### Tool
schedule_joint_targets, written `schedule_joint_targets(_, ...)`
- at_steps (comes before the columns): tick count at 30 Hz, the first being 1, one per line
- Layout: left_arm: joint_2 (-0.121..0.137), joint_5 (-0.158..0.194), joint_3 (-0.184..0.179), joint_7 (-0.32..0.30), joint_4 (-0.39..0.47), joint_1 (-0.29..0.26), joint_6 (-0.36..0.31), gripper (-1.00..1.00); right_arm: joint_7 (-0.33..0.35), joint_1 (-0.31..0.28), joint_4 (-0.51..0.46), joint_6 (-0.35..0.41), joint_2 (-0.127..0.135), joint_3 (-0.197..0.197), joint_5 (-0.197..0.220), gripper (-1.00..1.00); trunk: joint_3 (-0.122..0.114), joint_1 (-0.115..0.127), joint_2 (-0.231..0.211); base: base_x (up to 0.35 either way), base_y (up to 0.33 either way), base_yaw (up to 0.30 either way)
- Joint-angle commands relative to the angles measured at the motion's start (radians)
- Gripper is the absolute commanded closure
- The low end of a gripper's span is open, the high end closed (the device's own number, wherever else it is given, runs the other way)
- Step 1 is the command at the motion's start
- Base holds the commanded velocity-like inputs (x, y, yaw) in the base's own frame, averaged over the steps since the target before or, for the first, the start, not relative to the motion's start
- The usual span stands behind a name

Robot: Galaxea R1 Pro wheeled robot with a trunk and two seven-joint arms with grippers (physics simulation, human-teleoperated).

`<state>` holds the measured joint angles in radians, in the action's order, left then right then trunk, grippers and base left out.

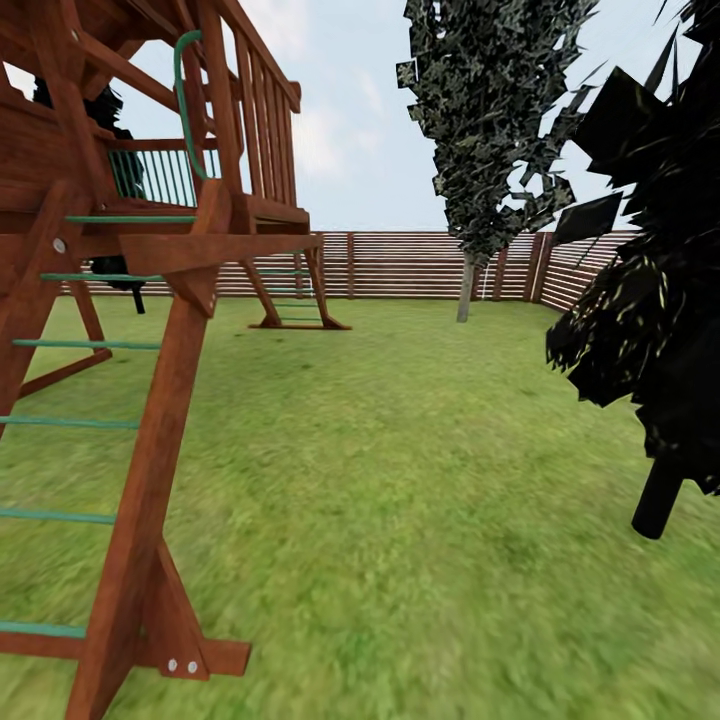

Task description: Take the three Easter eggs out of the wicker basket on the lawn in the garden, then place them on the lawn next to a single tree (choose any tree) so that all three eggs are next to the same tree and none are left in the basket.

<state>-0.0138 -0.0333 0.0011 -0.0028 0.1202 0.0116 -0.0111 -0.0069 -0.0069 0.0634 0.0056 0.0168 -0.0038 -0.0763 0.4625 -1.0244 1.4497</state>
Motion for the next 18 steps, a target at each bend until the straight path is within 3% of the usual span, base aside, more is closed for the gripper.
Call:
schedule_joint_targets(1, 0.000, -0.004, 0.000, 0.000, 0.002, 0.001, -0.001, -1.00, -0.001, -0.001, 0.001, 0.001, 0.000, -0.001, -0.008, -1.00, 0.001, -0.001, 0.000, 0.313, 0.000, 0.000)
schedule_joint_targets(8, 0.000, -0.004, 0.000, 0.000, 0.002, 0.001, -0.001, -1.00, -0.001, -0.001, 0.001, 0.001, 0.000, -0.001, -0.008, -1.00, 0.001, -0.001, 0.000, 0.313, 0.000, -0.015)
schedule_joint_targets(18, 0.000, -0.004, 0.000, 0.000, 0.002, 0.001, -0.001, -1.00, 0.001, -0.001, 0.001, 0.001, 0.000, -0.001, -0.008, -1.00, -0.001, -0.001, 0.000, 0.313, 0.000, -0.126)
